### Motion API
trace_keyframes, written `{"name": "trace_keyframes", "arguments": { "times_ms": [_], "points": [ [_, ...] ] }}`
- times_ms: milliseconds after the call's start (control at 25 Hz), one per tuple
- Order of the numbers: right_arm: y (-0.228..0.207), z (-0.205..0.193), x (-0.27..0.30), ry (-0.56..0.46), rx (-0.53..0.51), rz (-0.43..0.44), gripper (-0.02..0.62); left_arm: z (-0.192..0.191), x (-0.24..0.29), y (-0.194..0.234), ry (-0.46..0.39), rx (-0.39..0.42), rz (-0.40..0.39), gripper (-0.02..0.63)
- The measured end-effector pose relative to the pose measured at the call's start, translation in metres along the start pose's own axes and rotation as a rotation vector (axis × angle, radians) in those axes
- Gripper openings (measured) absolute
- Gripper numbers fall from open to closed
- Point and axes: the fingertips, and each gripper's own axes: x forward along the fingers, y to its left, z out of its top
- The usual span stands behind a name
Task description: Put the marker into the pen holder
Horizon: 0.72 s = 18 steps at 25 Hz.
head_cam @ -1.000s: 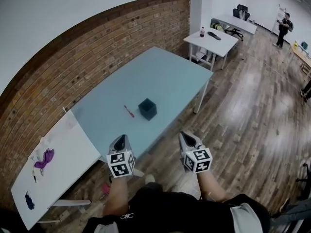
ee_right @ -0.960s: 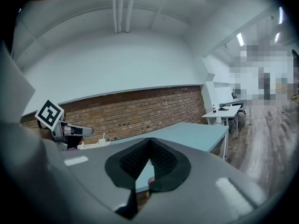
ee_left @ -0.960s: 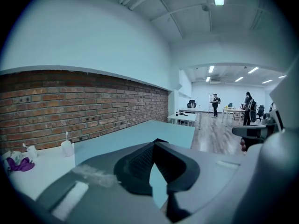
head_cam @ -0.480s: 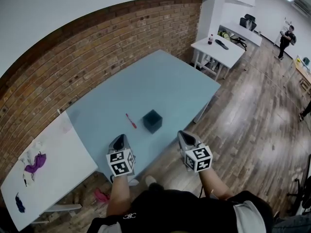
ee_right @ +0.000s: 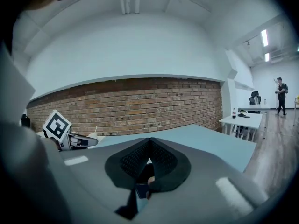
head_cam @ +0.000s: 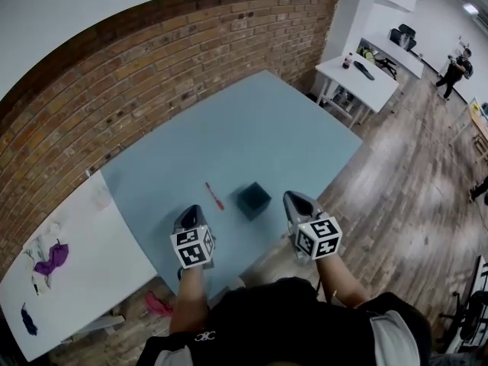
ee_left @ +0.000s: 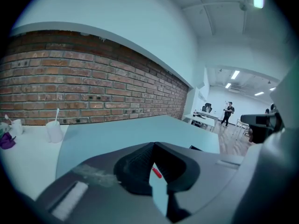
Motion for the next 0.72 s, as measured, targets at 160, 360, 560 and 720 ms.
{"name": "trace_keyframes", "arguments": {
  "times_ms": [160, 360, 560, 720],
  "points": [
    [-0.007, 0.003, 0.016, 0.012, -0.011, 0.016, 0.003, -0.008, 0.016, 0.002, 0.043, 0.012, 0.019, 0.009],
    [-0.030, -0.003, 0.034, 0.053, -0.009, 0.045, 0.004, -0.013, 0.040, 0.003, 0.060, 0.013, 0.074, 0.009],
    [-0.053, -0.005, 0.048, 0.097, -0.024, 0.082, 0.003, -0.035, 0.058, 0.003, 0.103, -0.025, 0.125, 0.035],
    [-0.071, -0.005, 0.049, 0.144, -0.033, 0.092, 0.003, -0.057, 0.081, -0.007, 0.166, -0.051, 0.142, 0.054]
  ]
}}
